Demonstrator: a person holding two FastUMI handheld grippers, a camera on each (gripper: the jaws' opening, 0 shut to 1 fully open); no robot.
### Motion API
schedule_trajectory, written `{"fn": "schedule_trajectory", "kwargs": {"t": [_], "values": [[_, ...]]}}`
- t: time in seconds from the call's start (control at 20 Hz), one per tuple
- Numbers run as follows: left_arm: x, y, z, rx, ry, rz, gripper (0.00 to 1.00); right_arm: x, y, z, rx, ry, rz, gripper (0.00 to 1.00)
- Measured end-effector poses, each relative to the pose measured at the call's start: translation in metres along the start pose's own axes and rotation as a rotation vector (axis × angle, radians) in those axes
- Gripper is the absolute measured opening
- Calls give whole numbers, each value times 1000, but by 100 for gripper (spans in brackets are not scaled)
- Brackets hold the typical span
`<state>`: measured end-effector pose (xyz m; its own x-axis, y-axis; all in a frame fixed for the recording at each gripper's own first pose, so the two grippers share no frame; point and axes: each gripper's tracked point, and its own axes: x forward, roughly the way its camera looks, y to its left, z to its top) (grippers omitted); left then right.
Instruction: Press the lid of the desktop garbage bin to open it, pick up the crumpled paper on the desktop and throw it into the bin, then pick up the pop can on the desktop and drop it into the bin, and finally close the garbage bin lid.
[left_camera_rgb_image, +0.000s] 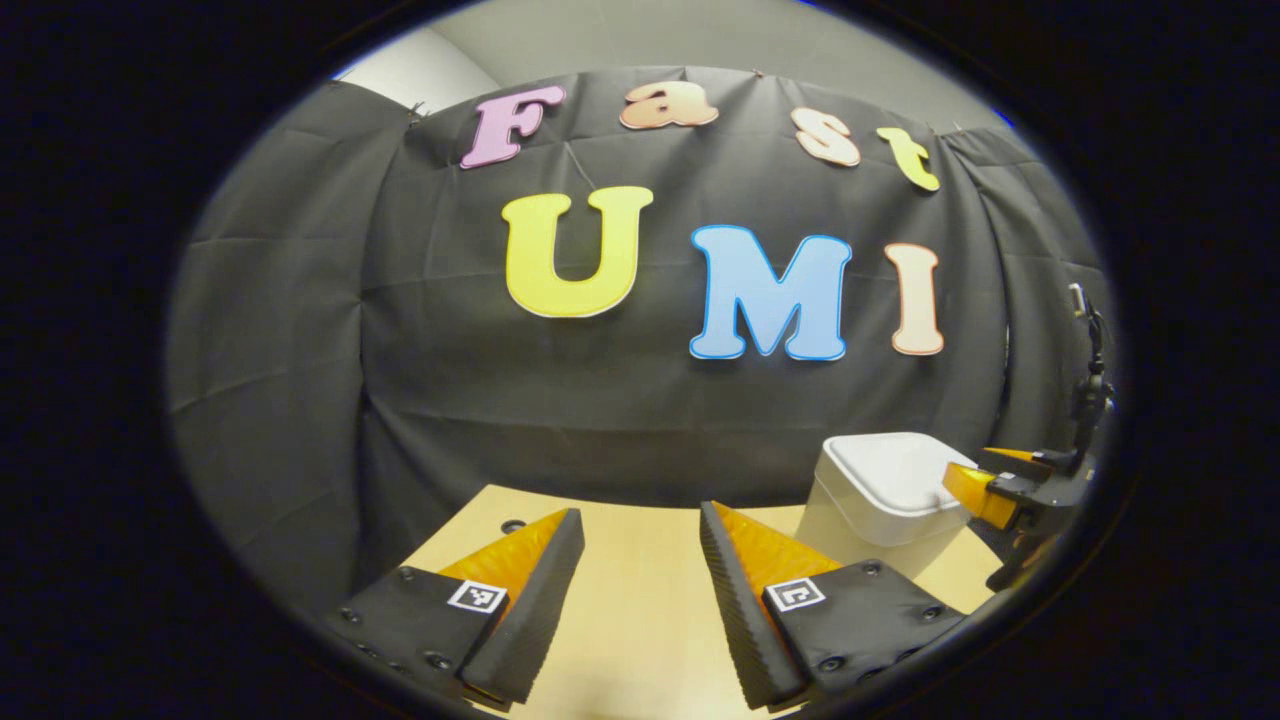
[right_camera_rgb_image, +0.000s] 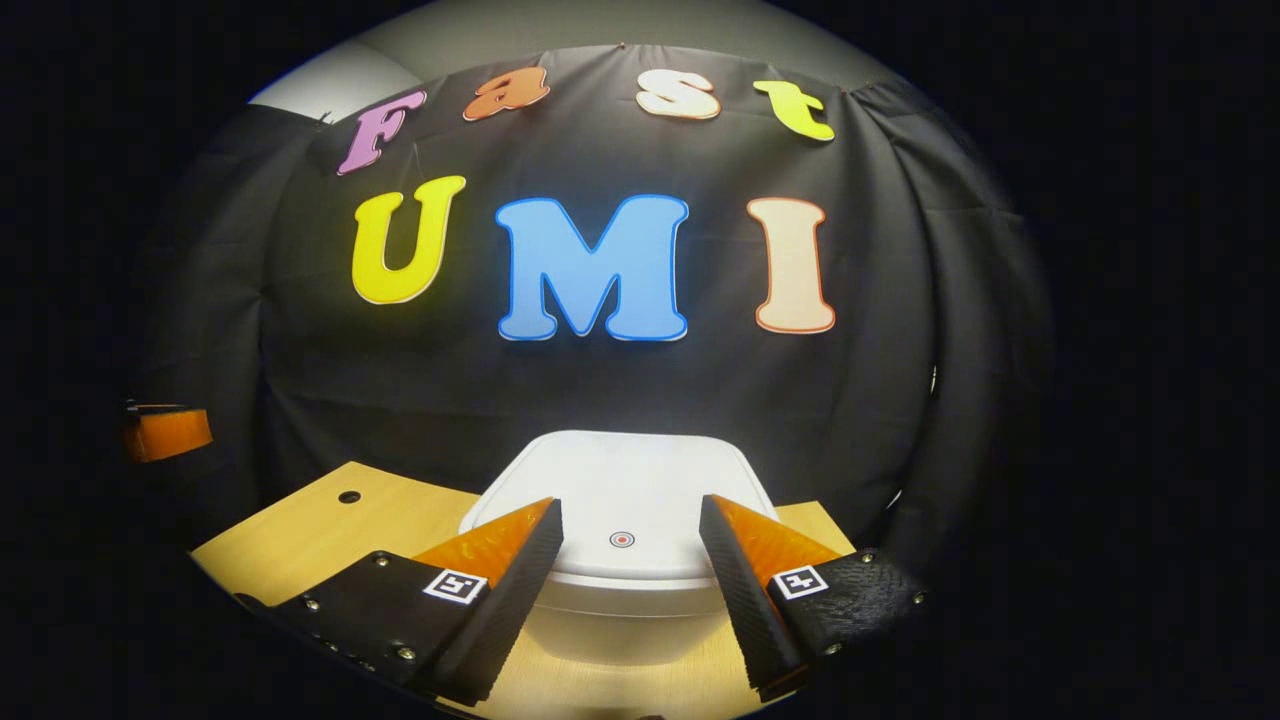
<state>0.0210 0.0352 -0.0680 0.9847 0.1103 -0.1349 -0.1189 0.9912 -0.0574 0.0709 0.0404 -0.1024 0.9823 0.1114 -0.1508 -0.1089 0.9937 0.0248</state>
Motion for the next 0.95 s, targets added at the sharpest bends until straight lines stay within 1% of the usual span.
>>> {"fn": "schedule_trajectory", "kwargs": {"t": [0.35,0.55,0.6,0.75,0.8,0.9,0.95], "values": [[-8,-20,19,13,-35,-46,80,-37,-4,40,83,-71,-26,89],[-23,-27,37,15,-69,-61,82,-58,-5,50,104,-92,-34,88],[-28,-26,42,15,-77,-63,77,-63,-5,51,105,-96,-35,88],[-39,-29,51,10,-99,-75,77,-76,-5,54,93,-107,-41,88],[-42,-30,54,9,-104,-80,82,-80,-4,54,84,-112,-44,88],[-45,-31,57,11,-111,-92,76,-86,-3,54,71,-118,-49,88],[-47,-31,56,13,-112,-100,76,-89,-1,55,70,-120,-49,88]]}}
